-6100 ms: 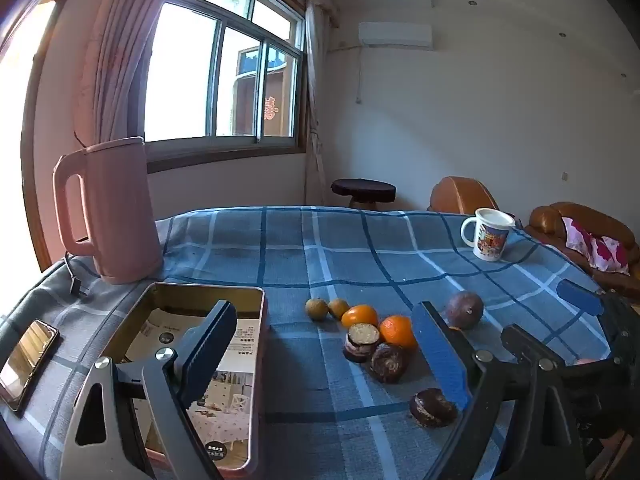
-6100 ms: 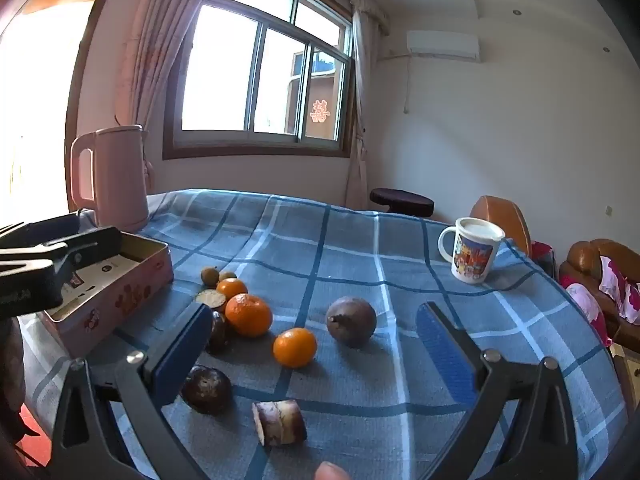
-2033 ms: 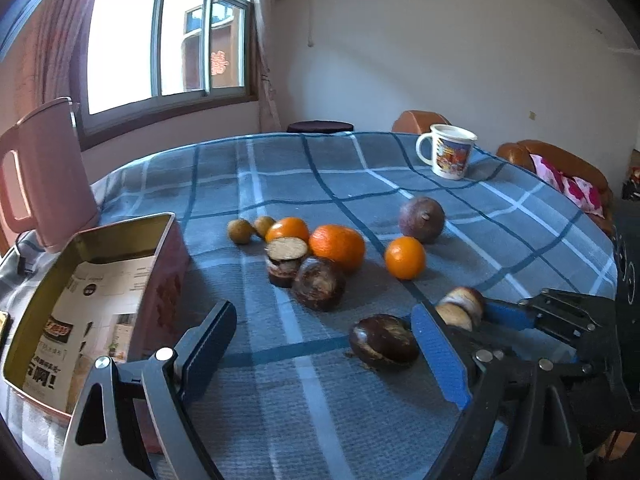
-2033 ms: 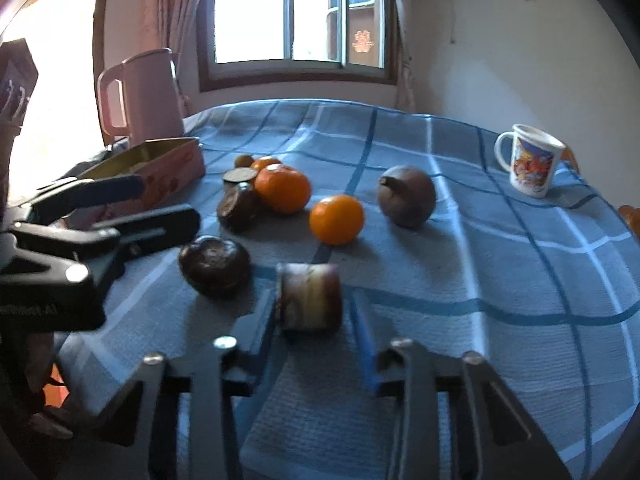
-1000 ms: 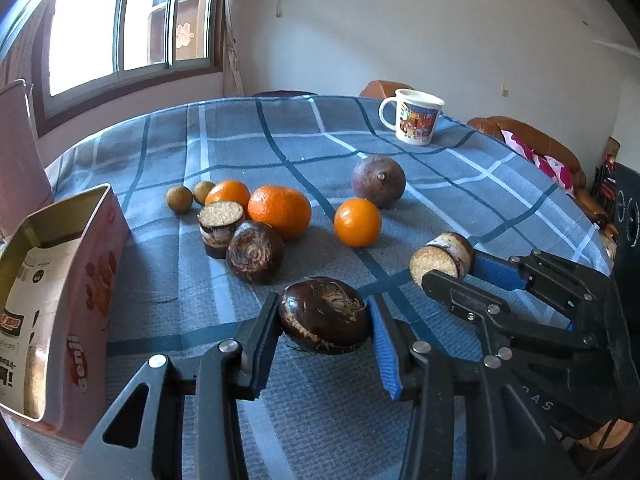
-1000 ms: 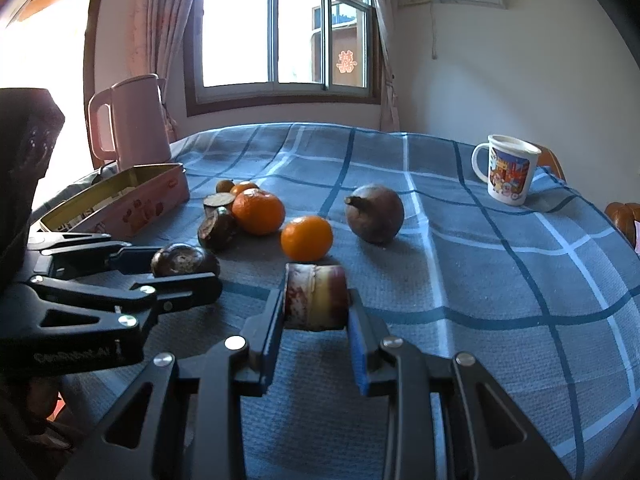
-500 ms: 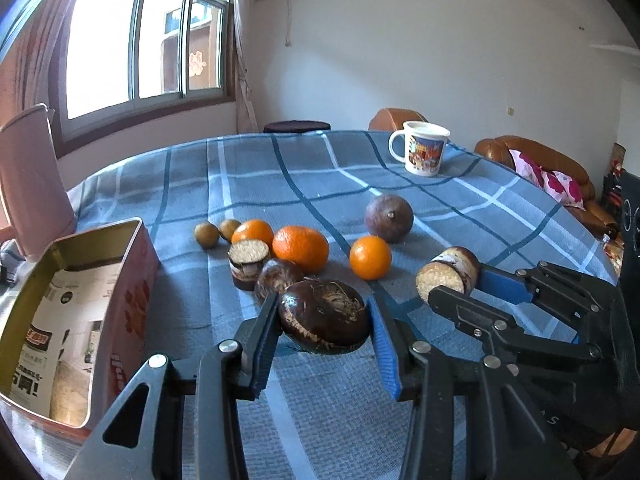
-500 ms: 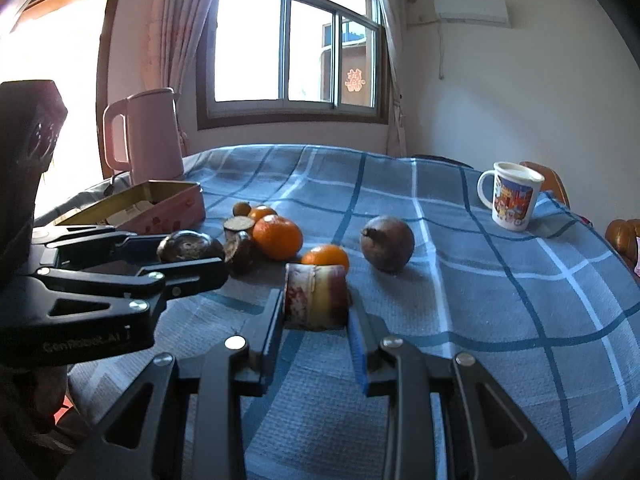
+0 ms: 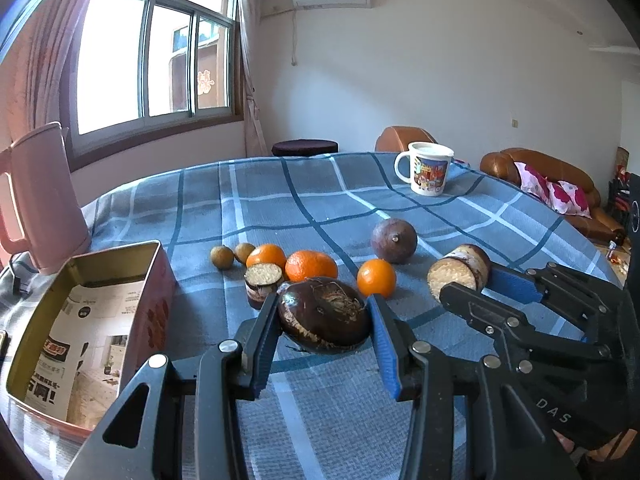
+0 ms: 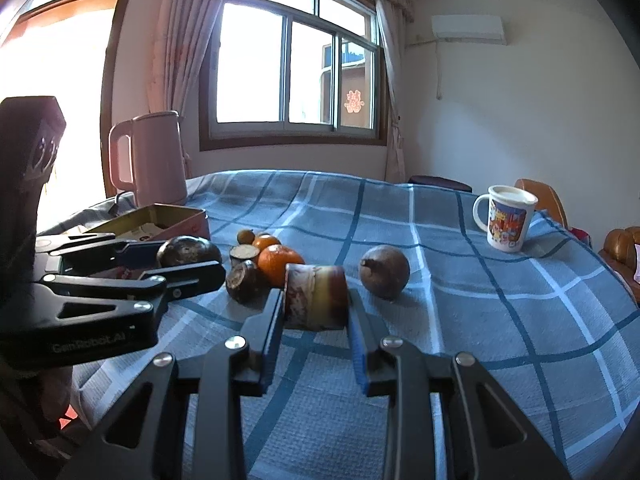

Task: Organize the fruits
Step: 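Lift and carry both held items toward the open tin box with both tools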

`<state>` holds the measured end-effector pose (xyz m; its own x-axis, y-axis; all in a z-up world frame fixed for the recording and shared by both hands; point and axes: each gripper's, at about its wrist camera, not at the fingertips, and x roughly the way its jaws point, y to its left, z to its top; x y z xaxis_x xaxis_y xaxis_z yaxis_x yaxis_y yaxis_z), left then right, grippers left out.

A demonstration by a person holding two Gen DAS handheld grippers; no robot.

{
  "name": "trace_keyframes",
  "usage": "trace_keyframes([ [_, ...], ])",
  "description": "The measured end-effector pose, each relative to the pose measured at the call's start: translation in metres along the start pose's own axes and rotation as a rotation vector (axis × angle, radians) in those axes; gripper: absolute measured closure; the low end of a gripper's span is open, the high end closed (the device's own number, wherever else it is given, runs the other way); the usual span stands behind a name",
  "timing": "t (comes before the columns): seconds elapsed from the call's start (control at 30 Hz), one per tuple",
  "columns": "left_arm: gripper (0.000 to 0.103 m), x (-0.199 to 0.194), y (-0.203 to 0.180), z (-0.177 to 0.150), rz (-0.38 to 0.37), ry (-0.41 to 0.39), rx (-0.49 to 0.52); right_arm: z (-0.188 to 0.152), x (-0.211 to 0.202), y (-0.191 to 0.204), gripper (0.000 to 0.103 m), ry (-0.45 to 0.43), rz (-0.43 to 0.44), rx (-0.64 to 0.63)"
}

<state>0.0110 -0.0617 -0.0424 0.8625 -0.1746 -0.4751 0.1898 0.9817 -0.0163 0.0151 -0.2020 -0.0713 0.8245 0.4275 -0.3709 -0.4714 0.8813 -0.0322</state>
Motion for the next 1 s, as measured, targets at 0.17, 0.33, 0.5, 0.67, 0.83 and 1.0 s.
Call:
trace_keyframes([
  [0.17, 0.058, -0.006, 0.0, 0.003, 0.015, -0.031, 0.008, 0.002, -0.004, 0.003, 0.07, -0.02, 0.0, -0.008],
  [0.33, 0.058, -0.012, 0.001, 0.004, 0.025, -0.054, 0.011, 0.005, -0.008, 0.005, 0.07, -0.046, 0.001, -0.017],
  [0.5, 0.058, -0.018, 0.0, 0.006, 0.04, -0.082, 0.021, 0.009, -0.013, 0.006, 0.07, -0.071, 0.0, -0.024],
  [0.67, 0.058, -0.022, -0.001, 0.008, 0.048, -0.102, 0.028, 0.012, -0.017, 0.008, 0.07, -0.093, -0.001, -0.033],
  [0.83, 0.058, -0.024, 0.0, 0.009, 0.054, -0.114, 0.027, 0.016, -0.022, 0.012, 0.071, -0.116, 0.001, -0.046],
  [1.0, 0.058, -0.027, 0.002, 0.01, 0.061, -0.127, 0.026, 0.018, -0.025, 0.013, 0.07, -0.138, 0.004, -0.054],
])
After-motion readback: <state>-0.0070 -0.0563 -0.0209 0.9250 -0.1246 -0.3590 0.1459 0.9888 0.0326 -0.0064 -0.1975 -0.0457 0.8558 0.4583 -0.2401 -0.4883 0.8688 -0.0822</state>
